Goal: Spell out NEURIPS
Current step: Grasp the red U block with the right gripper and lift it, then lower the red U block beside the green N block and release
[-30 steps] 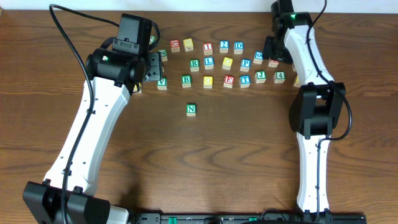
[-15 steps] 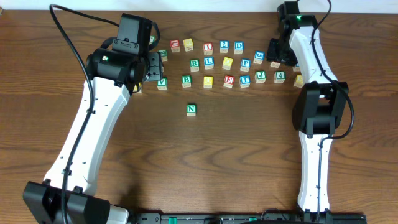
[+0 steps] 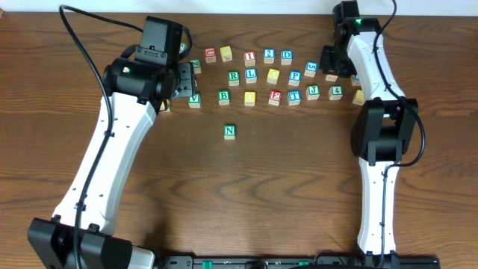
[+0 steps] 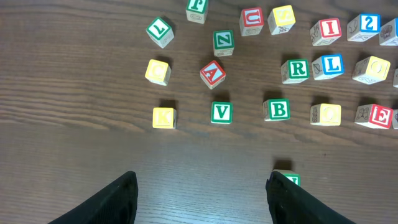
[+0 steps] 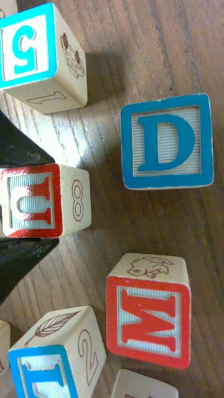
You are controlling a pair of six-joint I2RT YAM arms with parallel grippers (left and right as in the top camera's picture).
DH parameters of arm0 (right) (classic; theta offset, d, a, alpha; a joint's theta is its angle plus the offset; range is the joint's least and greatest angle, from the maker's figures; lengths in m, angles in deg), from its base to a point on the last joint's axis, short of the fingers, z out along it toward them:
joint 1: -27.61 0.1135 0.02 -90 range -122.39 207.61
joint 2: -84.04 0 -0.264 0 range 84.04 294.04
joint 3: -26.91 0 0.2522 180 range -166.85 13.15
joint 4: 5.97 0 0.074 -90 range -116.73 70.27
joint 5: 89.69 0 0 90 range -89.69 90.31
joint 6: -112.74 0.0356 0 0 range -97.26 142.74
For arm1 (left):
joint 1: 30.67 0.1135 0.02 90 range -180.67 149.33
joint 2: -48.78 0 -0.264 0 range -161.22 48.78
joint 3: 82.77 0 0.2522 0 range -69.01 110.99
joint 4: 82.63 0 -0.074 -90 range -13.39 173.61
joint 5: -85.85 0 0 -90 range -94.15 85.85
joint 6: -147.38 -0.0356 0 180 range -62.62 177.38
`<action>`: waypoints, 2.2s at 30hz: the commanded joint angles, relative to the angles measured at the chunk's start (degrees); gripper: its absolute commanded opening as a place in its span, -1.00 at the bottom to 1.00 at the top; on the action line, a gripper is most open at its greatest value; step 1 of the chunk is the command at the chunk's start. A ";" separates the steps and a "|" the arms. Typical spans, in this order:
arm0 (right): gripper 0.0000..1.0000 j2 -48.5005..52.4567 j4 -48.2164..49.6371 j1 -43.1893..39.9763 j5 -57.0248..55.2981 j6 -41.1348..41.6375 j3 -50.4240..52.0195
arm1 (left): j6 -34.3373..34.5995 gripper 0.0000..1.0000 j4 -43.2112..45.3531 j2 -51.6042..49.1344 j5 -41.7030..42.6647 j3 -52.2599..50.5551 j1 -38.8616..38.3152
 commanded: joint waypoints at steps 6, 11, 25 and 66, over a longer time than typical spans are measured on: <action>-0.66 0.42 -1.03 -0.15 0.15 -2.43 -1.05 | -0.37 0.30 0.04 -0.42 -0.76 -0.04 0.24; -0.73 -1.16 -2.99 -0.15 1.92 -4.74 -2.78 | -0.37 0.30 0.04 -0.42 -0.76 -0.04 0.24; -0.82 -13.77 -17.92 2.80 15.67 -10.71 -5.25 | -0.37 0.30 0.52 -0.42 -0.76 -0.04 0.24; -0.88 -13.81 -3.15 34.95 2.62 12.48 24.15 | -0.35 0.31 1.36 -0.42 -0.76 -0.04 8.17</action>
